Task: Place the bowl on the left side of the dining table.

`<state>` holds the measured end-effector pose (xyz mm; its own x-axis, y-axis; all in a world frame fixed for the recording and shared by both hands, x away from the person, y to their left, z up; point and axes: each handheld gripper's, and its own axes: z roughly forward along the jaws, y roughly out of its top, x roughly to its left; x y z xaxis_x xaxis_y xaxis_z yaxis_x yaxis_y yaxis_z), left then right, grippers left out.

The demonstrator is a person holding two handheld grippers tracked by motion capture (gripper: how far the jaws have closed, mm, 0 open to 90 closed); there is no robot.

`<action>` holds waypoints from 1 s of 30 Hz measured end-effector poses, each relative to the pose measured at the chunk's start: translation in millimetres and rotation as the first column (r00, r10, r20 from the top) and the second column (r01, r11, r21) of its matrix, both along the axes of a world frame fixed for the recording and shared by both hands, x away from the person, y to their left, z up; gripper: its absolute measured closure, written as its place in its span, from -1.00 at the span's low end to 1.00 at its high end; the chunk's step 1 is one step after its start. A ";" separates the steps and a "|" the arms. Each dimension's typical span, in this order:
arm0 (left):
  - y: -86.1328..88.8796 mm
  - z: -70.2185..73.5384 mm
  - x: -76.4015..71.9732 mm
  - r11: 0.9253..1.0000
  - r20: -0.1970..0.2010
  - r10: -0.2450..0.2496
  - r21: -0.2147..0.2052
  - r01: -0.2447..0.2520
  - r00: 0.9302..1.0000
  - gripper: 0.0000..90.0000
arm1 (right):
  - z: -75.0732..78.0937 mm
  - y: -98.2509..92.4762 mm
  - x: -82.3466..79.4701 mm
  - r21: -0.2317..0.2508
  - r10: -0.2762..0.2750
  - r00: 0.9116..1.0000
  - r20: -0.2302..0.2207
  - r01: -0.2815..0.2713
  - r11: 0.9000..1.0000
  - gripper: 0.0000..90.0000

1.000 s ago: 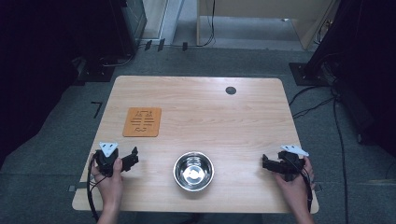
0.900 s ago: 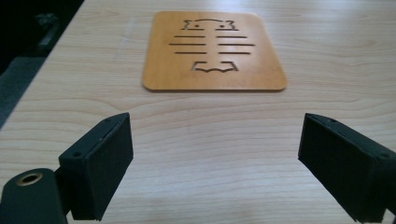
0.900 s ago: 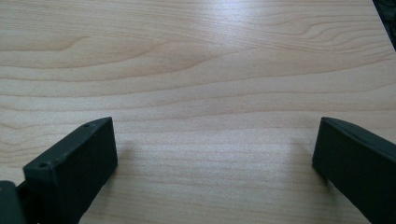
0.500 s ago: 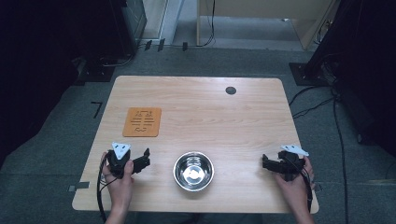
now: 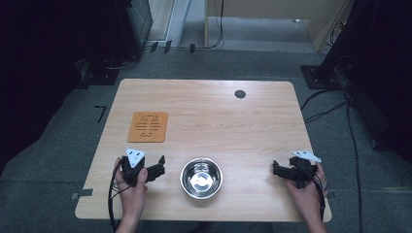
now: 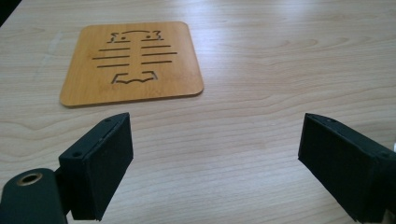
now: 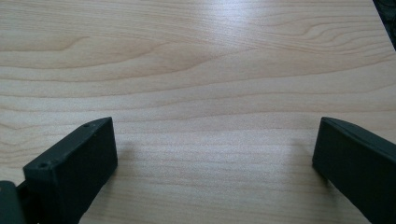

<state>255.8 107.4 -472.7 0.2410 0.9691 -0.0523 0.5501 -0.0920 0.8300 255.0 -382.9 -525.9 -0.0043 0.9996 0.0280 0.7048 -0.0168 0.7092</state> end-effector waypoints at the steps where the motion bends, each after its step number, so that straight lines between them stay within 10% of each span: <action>1: -3.5 0.5 -1.0 1.000 0.002 -0.007 0.000 0.007 1.000 -0.78 | 0.0 0.0 0.0 0.000 0.000 1.000 0.000 0.000 1.000 -1.00; 30: -52.6 -6.7 -13.8 0.987 -0.043 -0.157 -0.030 0.156 0.987 -0.78 | 0.0 -0.1 0.2 0.000 0.001 1.000 0.000 -0.001 1.000 -1.00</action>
<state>242.0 54.8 -479.4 0.3863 0.9178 -0.0915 0.5675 -0.1583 0.8080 255.1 -382.9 -525.9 -0.0053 0.9996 0.0279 0.7050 -0.0161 0.7090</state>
